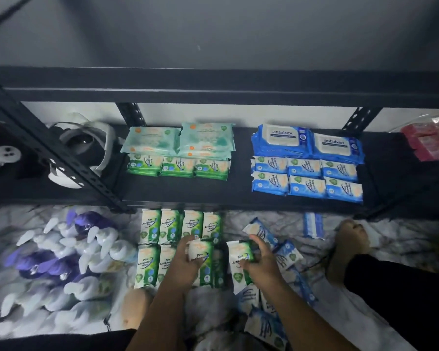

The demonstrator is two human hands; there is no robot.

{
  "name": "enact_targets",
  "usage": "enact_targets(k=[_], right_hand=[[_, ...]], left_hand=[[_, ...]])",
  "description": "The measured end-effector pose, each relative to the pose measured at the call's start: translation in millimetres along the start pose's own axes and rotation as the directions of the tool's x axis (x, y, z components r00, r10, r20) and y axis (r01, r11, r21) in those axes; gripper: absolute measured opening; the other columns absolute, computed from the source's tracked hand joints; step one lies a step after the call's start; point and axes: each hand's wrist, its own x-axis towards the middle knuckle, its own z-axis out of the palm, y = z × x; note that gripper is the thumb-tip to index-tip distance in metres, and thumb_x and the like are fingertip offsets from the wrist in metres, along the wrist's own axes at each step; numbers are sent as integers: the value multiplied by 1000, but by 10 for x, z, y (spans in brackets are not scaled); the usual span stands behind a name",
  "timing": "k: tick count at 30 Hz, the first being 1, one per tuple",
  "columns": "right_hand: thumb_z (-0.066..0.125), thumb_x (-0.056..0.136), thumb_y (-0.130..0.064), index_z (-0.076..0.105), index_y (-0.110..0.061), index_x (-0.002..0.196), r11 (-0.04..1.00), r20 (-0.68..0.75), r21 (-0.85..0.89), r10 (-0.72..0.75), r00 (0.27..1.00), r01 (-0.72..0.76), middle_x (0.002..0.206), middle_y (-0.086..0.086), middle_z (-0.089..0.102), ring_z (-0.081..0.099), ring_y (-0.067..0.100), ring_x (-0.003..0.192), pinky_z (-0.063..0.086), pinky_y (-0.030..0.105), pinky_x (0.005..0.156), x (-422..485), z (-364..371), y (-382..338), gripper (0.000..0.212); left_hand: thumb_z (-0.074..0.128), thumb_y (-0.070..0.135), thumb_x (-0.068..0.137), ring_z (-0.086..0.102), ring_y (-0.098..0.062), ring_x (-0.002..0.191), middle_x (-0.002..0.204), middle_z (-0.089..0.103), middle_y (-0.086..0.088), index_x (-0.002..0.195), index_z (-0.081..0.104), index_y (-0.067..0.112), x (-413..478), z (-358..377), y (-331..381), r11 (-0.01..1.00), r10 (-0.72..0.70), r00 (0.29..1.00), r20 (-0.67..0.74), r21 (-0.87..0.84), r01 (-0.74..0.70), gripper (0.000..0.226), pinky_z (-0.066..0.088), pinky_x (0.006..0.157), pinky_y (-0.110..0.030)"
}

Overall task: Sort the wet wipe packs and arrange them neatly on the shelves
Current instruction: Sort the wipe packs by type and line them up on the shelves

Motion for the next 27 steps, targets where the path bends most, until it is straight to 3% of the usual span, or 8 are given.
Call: enact_targets(k=[2, 6, 11, 14, 16, 19, 22, 27], right_hand=[[75, 79, -2, 52, -65, 117, 998, 8, -60, -1, 1000, 2, 123, 1, 66, 68, 22, 104, 62, 47, 82, 154, 99, 120, 77], [75, 81, -10, 51, -58, 113, 981, 31, -192, 22, 999, -16, 107, -18, 60, 66, 13, 95, 59, 45, 84, 299, 277, 172, 63], [74, 84, -6, 51, -36, 127, 956, 2, -294, 16, 1000, -15, 105, -8, 61, 62, 15, 92, 50, 22, 63, 486, 497, 280, 57], [74, 80, -2, 52, -38, 116, 953, 29, -303, 4, 1000, 5, 109, -1, 68, 65, 16, 95, 60, 37, 75, 538, 695, 387, 55], [74, 79, -3, 54, -35, 118, 942, 36, -334, -19, 999, 30, 109, -1, 68, 66, 18, 98, 59, 36, 78, 569, 830, 466, 55], [71, 78, 5, 56, -25, 126, 940, 15, -331, -79, 997, 80, 110, -1, 67, 65, 15, 100, 51, 22, 77, 604, 983, 522, 58], [68, 78, 8, 54, -26, 131, 930, -1, -352, -115, 993, 107, 115, -1, 67, 62, 14, 104, 53, 29, 85, 628, 1084, 576, 64], [68, 77, 6, 47, -24, 137, 899, -61, -422, -159, 985, 119, 118, 3, 64, 62, 21, 107, 53, 36, 86, 625, 1157, 643, 71]], left_hand=[[69, -5, 88, 61, -16, 56, 93, 73, -11, 127, 50, 37, 98, -55, -73, 998, 0, 999, -49, 70, 4, 60, 48, 49, -28], [75, -6, 79, 70, -24, 66, 85, 73, -2, 115, 55, 42, 328, -188, -230, 979, -2, 992, -128, 201, 28, 63, 59, 58, -42], [77, -7, 72, 72, -19, 70, 84, 73, 6, 111, 60, 41, 568, -280, -408, 950, 8, 995, -104, 311, 25, 64, 62, 64, -47], [75, -2, 72, 70, -19, 68, 81, 70, 6, 111, 59, 37, 627, -279, -530, 935, 8, 995, -104, 353, 30, 58, 61, 61, -45], [75, 1, 72, 69, -20, 69, 82, 70, 5, 111, 57, 39, 659, -262, -576, 933, 7, 993, -119, 358, 36, 57, 61, 61, -43], [73, 8, 73, 68, -22, 77, 86, 70, 4, 117, 55, 42, 703, -211, -611, 921, 19, 991, -131, 387, 34, 59, 58, 68, -37], [75, 14, 77, 66, -23, 86, 91, 69, 4, 125, 52, 44, 700, -159, -601, 886, 36, 985, -171, 461, 47, 61, 51, 73, -30], [68, 26, 84, 67, -27, 98, 109, 70, -1, 142, 42, 43, 708, -95, -597, 757, 72, 984, -163, 651, 53, 65, 52, 81, -34]])
